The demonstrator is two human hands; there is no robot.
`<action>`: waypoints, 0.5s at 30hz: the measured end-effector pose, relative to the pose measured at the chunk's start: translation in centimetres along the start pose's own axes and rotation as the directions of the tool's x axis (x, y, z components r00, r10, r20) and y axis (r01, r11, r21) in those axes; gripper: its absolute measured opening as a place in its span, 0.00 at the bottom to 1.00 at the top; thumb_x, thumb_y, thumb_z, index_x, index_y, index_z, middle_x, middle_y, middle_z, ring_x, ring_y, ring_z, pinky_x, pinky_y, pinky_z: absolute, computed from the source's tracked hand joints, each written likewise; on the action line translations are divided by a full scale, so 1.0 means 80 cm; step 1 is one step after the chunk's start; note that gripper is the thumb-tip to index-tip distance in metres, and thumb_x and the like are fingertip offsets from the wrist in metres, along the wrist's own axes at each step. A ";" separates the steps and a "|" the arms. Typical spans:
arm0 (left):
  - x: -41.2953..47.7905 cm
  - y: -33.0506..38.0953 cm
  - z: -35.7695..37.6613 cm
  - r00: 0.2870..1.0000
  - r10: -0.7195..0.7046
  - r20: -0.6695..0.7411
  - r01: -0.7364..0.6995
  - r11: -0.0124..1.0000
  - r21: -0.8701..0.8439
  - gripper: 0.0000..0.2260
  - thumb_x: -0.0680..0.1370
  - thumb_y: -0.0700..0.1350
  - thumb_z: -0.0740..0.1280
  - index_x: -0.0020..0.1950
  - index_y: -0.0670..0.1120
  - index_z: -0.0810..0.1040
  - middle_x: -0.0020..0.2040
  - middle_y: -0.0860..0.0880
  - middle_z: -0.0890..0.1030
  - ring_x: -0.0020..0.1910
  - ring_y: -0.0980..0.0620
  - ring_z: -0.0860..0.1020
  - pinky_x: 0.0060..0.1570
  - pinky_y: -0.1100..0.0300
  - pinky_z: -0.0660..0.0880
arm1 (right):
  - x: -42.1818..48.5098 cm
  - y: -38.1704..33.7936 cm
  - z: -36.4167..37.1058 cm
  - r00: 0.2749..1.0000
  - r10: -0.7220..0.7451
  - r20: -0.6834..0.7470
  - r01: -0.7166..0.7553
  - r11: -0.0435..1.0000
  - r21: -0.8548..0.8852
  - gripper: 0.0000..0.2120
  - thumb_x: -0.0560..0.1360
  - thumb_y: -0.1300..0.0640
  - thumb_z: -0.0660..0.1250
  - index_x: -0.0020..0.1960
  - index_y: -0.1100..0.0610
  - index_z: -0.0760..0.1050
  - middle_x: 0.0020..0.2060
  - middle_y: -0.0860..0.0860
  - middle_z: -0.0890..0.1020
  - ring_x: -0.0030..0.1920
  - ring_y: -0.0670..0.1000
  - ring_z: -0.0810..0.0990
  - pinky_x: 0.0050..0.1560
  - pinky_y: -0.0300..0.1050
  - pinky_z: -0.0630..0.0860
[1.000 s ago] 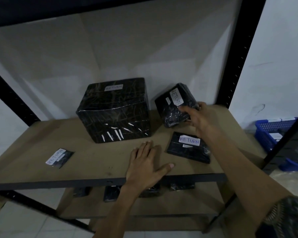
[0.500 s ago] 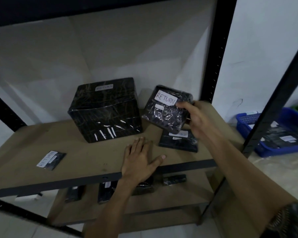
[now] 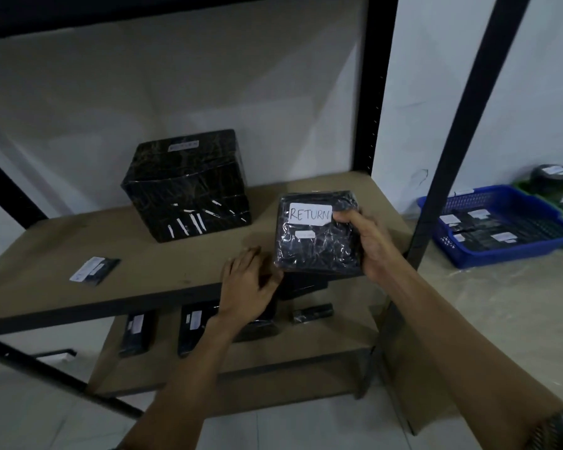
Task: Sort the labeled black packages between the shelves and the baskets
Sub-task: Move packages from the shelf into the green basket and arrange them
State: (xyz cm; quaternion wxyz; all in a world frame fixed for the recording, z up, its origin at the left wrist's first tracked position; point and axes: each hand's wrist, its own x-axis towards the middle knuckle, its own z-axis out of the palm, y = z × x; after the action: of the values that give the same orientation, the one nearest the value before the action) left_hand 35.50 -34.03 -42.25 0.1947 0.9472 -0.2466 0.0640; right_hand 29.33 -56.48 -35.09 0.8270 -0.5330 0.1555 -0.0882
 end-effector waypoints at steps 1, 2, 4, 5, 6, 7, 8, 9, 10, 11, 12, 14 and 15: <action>-0.008 0.004 0.000 1.000 0.000 0.010 0.000 1.000 0.011 0.30 0.74 0.65 0.56 0.71 0.49 0.70 0.73 0.48 0.69 0.72 0.47 0.64 0.71 0.45 0.58 | -0.009 0.001 -0.006 1.000 0.004 0.005 -0.004 1.000 0.007 0.23 0.67 0.57 0.73 0.61 0.61 0.75 0.51 0.58 0.84 0.49 0.58 0.84 0.43 0.49 0.81; -0.017 0.010 0.000 1.000 -0.011 0.020 0.010 1.000 0.021 0.30 0.74 0.63 0.60 0.71 0.50 0.69 0.73 0.47 0.68 0.74 0.46 0.62 0.72 0.46 0.56 | -0.018 0.001 -0.013 1.000 0.002 0.009 -0.002 1.000 0.012 0.23 0.67 0.58 0.73 0.61 0.62 0.75 0.51 0.59 0.84 0.49 0.58 0.84 0.44 0.49 0.81; -0.037 0.026 0.000 0.999 -0.037 0.008 0.037 0.999 0.004 0.29 0.74 0.59 0.66 0.72 0.48 0.69 0.74 0.47 0.67 0.74 0.46 0.61 0.73 0.47 0.56 | -0.039 0.001 -0.028 1.000 -0.002 0.013 0.001 1.000 0.025 0.22 0.68 0.60 0.73 0.60 0.63 0.75 0.49 0.58 0.84 0.46 0.57 0.84 0.45 0.49 0.81; -0.046 0.036 0.000 0.999 -0.049 -0.002 0.049 0.998 -0.033 0.27 0.74 0.57 0.68 0.70 0.47 0.71 0.73 0.46 0.67 0.74 0.46 0.61 0.72 0.47 0.58 | -0.050 0.002 -0.037 1.000 0.003 0.020 -0.004 1.000 0.027 0.21 0.68 0.61 0.73 0.60 0.64 0.75 0.48 0.58 0.84 0.45 0.56 0.84 0.46 0.49 0.80; -0.057 0.048 -0.001 0.998 -0.068 -0.001 0.067 0.993 -0.093 0.25 0.75 0.55 0.69 0.68 0.46 0.73 0.72 0.46 0.69 0.73 0.46 0.63 0.71 0.49 0.62 | -0.062 0.003 -0.049 0.999 0.012 0.029 -0.013 1.000 0.026 0.21 0.68 0.61 0.72 0.59 0.64 0.75 0.48 0.58 0.84 0.45 0.55 0.84 0.46 0.49 0.80; -0.068 0.060 0.000 0.996 -0.083 0.009 0.084 0.982 -0.167 0.22 0.75 0.52 0.70 0.66 0.44 0.76 0.70 0.46 0.72 0.71 0.47 0.67 0.68 0.52 0.66 | -0.075 0.004 -0.061 0.999 0.022 0.039 -0.023 0.999 0.026 0.21 0.67 0.61 0.73 0.59 0.64 0.75 0.48 0.58 0.84 0.46 0.56 0.84 0.48 0.50 0.80; -0.080 0.075 -0.001 0.994 -0.106 0.038 0.112 0.964 -0.240 0.19 0.75 0.49 0.71 0.64 0.44 0.77 0.67 0.45 0.75 0.68 0.48 0.70 0.65 0.56 0.68 | -0.087 0.005 -0.074 0.998 0.031 0.048 -0.032 0.999 0.029 0.21 0.67 0.61 0.73 0.59 0.64 0.75 0.49 0.59 0.84 0.47 0.57 0.83 0.49 0.51 0.80; -0.092 0.091 -0.002 0.989 -0.125 0.075 0.141 0.944 -0.297 0.18 0.75 0.47 0.71 0.63 0.44 0.78 0.64 0.46 0.77 0.64 0.50 0.74 0.62 0.59 0.70 | -0.099 0.005 -0.087 0.998 0.039 0.056 -0.041 0.999 0.032 0.21 0.67 0.61 0.73 0.59 0.63 0.75 0.50 0.60 0.84 0.48 0.58 0.83 0.51 0.53 0.80; -0.104 0.107 -0.003 0.986 -0.131 0.101 0.157 0.932 -0.328 0.16 0.76 0.46 0.71 0.63 0.44 0.78 0.62 0.47 0.79 0.61 0.52 0.76 0.59 0.60 0.72 | -0.112 0.005 -0.099 0.997 0.046 0.062 -0.048 0.998 0.031 0.21 0.67 0.61 0.73 0.59 0.63 0.76 0.51 0.60 0.84 0.49 0.60 0.83 0.52 0.55 0.80; -0.116 0.121 -0.002 0.986 -0.127 0.108 0.157 0.927 -0.341 0.15 0.75 0.45 0.70 0.61 0.44 0.79 0.59 0.48 0.81 0.59 0.52 0.78 0.58 0.60 0.73 | -0.124 0.005 -0.111 0.997 0.050 0.067 -0.052 0.998 0.026 0.21 0.67 0.61 0.73 0.59 0.62 0.76 0.51 0.60 0.83 0.50 0.60 0.83 0.53 0.56 0.79; -0.129 0.135 0.000 0.987 -0.118 0.107 0.148 0.925 -0.350 0.14 0.75 0.45 0.71 0.60 0.45 0.79 0.57 0.49 0.82 0.56 0.53 0.79 0.57 0.58 0.75 | -0.136 0.005 -0.123 0.996 0.055 0.069 -0.056 0.998 0.022 0.21 0.67 0.61 0.73 0.58 0.62 0.76 0.51 0.60 0.84 0.51 0.60 0.83 0.54 0.57 0.79; -0.154 0.160 0.001 0.991 -0.091 0.095 0.121 0.918 -0.378 0.11 0.75 0.43 0.70 0.56 0.46 0.81 0.53 0.50 0.82 0.52 0.54 0.80 0.55 0.53 0.78 | -0.160 0.004 -0.142 0.996 0.065 0.064 -0.067 0.998 0.018 0.21 0.65 0.60 0.74 0.57 0.61 0.78 0.50 0.60 0.84 0.51 0.60 0.82 0.54 0.57 0.79; -0.166 0.171 0.001 0.992 -0.082 0.094 0.112 0.916 -0.386 0.10 0.75 0.43 0.70 0.55 0.46 0.82 0.52 0.50 0.83 0.51 0.53 0.81 0.54 0.52 0.78 | -0.173 0.003 -0.151 0.996 0.064 0.061 -0.065 0.998 0.016 0.21 0.64 0.60 0.74 0.56 0.61 0.78 0.50 0.60 0.84 0.51 0.60 0.82 0.54 0.57 0.79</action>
State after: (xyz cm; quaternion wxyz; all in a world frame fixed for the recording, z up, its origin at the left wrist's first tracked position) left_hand 17.21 -39.21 -40.62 0.3728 0.9023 -0.2143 -0.0322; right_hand 12.11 -62.36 -37.68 0.8385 -0.5227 0.1469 -0.0468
